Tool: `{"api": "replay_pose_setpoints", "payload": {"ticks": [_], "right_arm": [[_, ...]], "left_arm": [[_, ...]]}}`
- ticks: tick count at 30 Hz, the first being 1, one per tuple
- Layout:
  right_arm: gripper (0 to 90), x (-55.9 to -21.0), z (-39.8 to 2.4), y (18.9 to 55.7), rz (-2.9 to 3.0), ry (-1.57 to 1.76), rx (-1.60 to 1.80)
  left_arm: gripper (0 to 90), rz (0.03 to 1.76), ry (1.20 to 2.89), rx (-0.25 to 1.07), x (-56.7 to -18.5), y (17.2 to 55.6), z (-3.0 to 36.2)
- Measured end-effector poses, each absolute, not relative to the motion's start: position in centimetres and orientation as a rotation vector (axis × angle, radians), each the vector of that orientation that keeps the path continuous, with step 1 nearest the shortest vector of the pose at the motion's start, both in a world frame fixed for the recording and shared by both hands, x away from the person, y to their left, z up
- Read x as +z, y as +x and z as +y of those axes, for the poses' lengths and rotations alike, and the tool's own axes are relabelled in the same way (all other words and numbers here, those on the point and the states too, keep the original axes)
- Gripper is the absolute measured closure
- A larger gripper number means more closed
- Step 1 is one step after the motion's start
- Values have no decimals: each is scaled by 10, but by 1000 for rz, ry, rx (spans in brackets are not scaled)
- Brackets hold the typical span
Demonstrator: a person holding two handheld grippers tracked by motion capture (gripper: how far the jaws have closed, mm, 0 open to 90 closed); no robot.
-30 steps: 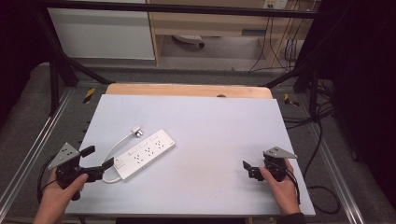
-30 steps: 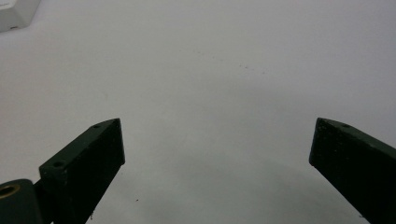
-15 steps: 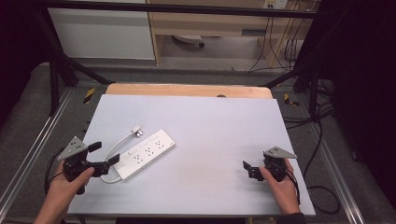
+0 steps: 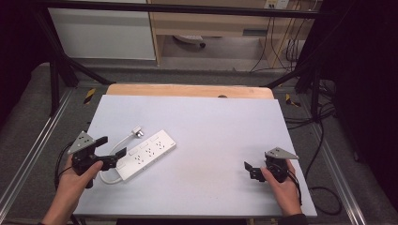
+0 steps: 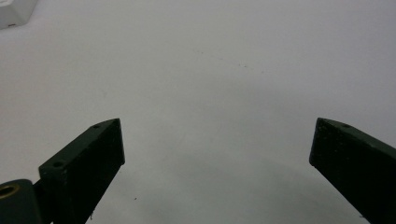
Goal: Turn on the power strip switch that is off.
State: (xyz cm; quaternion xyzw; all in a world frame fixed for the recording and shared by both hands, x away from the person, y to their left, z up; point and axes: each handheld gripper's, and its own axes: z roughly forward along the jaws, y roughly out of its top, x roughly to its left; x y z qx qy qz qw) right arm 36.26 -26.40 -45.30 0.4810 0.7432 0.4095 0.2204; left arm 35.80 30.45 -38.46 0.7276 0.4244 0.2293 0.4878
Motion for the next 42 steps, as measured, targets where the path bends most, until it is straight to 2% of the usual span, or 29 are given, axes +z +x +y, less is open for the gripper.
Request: {"api": "replay_pose_setpoints", "payload": {"ticks": [29,32,42], "right_arm": [[37,-453,-263,363,2064,1330,1126],[37,-453,-263,363,2061,1337,1131],[37,-453,-263,363,2059,1336,1132]], "left_arm": [[160,1024,1864,536,-386,387,280],[183,1025,1870,536,-387,388,280],[345,1023,1891,531,-391,389,279]]}}
